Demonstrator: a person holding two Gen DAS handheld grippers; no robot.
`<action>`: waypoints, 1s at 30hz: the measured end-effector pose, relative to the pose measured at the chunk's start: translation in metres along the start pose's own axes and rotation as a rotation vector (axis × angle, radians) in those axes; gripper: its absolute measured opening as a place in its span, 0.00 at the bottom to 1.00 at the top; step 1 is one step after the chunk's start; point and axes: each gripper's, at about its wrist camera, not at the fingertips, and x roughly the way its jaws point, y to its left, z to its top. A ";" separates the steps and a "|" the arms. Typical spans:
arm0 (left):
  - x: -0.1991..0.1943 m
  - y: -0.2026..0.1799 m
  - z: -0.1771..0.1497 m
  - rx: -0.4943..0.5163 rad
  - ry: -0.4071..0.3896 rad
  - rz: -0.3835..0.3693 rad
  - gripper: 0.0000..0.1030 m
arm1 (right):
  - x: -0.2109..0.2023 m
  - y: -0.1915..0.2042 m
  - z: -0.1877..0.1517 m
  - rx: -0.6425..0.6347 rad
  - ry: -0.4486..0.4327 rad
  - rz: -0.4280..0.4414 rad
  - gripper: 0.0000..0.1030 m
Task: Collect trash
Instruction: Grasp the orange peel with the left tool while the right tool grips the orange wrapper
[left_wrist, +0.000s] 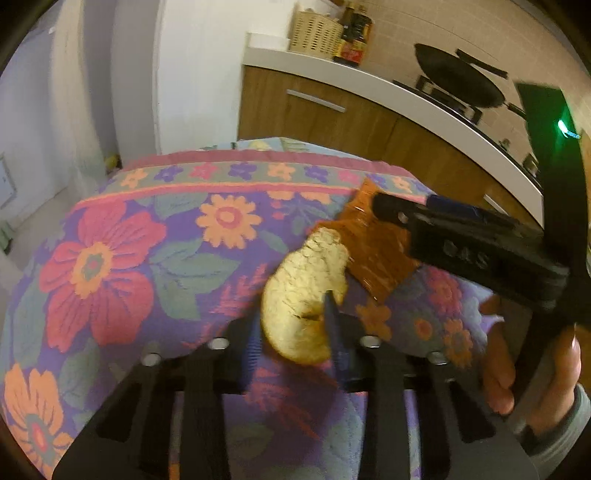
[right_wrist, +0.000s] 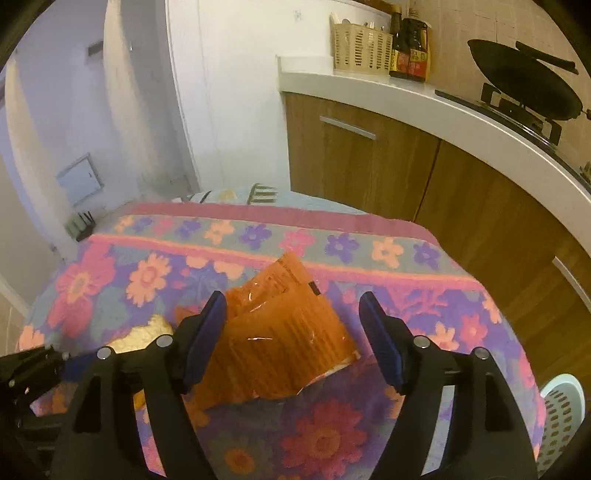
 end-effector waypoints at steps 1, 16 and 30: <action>0.001 -0.001 -0.001 0.008 -0.001 0.001 0.17 | -0.001 -0.001 0.000 0.005 -0.009 -0.011 0.74; -0.013 0.016 0.004 -0.100 -0.091 -0.016 0.03 | 0.014 -0.011 -0.002 0.060 0.075 0.060 0.81; -0.026 0.028 0.006 -0.158 -0.155 -0.015 0.03 | 0.008 0.020 -0.013 -0.091 0.062 0.014 0.25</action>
